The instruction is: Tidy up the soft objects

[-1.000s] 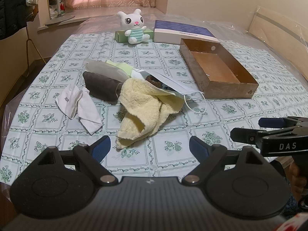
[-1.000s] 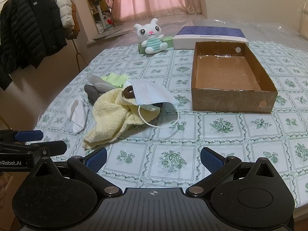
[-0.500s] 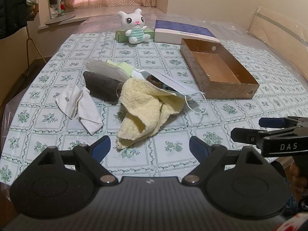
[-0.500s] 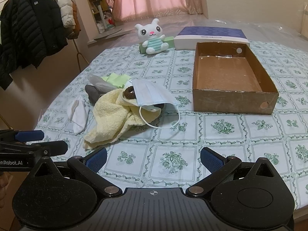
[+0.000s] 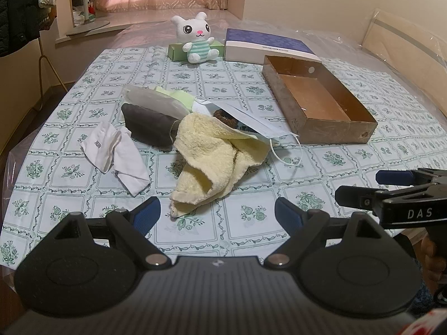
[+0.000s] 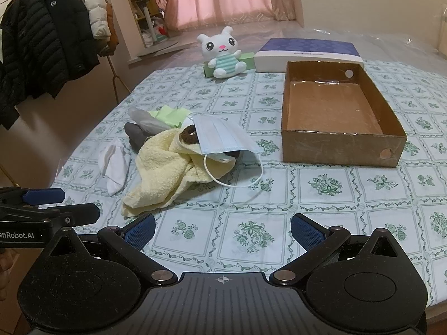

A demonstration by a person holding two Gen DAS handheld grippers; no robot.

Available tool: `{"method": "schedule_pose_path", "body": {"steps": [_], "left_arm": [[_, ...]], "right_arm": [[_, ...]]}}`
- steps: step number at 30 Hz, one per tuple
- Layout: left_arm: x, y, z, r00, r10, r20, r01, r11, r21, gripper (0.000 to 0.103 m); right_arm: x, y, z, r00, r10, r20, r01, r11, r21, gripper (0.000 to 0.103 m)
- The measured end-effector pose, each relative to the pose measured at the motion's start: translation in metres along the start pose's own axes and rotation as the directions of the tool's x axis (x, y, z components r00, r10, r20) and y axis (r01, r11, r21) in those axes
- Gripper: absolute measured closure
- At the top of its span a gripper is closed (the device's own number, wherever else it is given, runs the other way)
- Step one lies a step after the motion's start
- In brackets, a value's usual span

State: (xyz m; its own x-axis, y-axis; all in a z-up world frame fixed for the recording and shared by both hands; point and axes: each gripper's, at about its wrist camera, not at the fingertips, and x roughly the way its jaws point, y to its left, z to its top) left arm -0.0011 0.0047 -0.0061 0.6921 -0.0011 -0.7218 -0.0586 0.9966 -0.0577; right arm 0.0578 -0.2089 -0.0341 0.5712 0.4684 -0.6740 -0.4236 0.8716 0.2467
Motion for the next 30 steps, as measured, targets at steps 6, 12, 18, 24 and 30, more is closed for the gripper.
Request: {"method": "schedule_pose_path", "body": {"steps": [6, 12, 18, 24, 30], "left_arm": [[0.000, 0.000, 0.000, 1.000, 0.001, -0.002, -0.001, 1.000, -0.001, 0.015], [0.006, 0.005, 0.002, 1.000, 0.001, -0.007, -0.001, 1.000, -0.005, 0.015], [0.011, 0.008, 0.003, 1.000, 0.003, -0.012, -0.003, 1.000, -0.007, 0.015], [0.011, 0.007, 0.004, 1.000, 0.003, -0.016, -0.003, 1.000, -0.009, 0.015], [0.012, 0.008, 0.004, 1.000, 0.004, -0.021, -0.004, 1.000, -0.011, 0.015]], "right_arm": [[0.001, 0.001, 0.001, 1.000, 0.001, -0.002, -0.001, 1.000, -0.001, 0.000], [0.003, 0.001, 0.001, 1.000, 0.002, -0.006, -0.002, 1.000, -0.002, 0.000], [0.005, 0.001, 0.001, 1.000, 0.002, -0.009, -0.002, 1.000, -0.001, 0.000], [0.008, 0.000, 0.001, 1.000, 0.002, -0.013, -0.002, 1.000, 0.000, 0.000], [0.009, 0.000, 0.000, 1.000, 0.002, -0.012, -0.002, 1.000, 0.000, 0.000]]}}
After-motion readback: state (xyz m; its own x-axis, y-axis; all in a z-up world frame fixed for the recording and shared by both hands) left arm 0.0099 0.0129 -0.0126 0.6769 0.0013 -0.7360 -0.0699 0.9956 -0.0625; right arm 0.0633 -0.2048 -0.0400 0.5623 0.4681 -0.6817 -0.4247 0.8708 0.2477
